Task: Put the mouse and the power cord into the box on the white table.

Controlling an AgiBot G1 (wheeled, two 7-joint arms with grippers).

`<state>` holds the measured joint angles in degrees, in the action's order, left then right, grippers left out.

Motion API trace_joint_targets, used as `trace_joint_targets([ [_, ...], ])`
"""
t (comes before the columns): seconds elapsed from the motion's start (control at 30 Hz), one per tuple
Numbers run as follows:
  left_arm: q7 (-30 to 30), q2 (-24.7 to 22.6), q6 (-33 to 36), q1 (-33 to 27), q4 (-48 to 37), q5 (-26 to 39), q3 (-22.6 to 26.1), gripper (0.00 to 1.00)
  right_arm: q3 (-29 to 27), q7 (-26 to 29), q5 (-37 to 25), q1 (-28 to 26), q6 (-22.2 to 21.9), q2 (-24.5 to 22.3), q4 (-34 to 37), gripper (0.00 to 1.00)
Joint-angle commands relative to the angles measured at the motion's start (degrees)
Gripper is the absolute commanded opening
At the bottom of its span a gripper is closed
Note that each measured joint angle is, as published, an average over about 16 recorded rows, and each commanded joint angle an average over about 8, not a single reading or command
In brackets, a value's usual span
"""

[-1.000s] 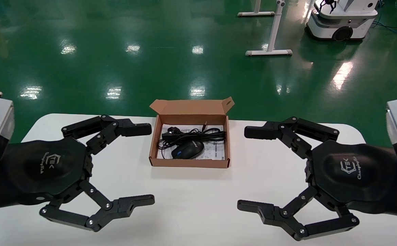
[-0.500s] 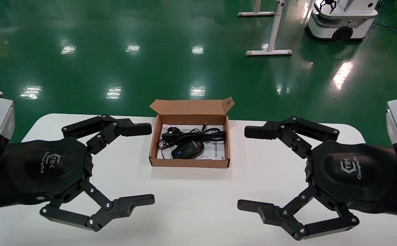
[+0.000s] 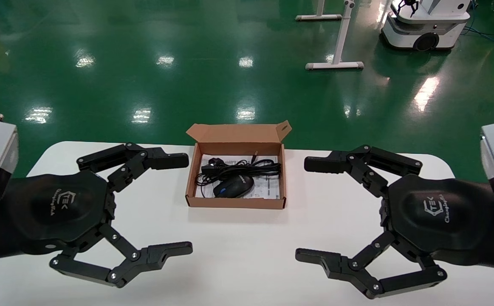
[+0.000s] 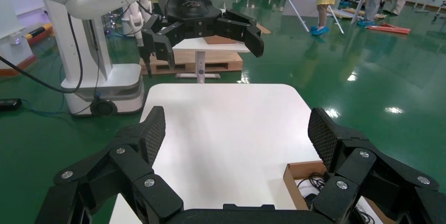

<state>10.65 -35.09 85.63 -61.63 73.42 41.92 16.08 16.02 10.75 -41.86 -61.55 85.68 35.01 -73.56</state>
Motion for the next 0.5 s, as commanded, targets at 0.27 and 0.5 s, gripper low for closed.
trace_joint_targets([
  [0.27, 0.0, 0.0, 0.0, 0.0, 0.0, 0.0, 0.0, 1.00, 0.0, 0.0, 0.0, 0.0, 0.0, 0.0, 0.0, 1.00],
  [0.5, 0.0, 0.0, 0.0, 0.0, 0.0, 0.0, 0.0, 1.00, 0.0, 0.0, 0.0, 0.0, 0.0, 0.0, 0.0, 1.00],
])
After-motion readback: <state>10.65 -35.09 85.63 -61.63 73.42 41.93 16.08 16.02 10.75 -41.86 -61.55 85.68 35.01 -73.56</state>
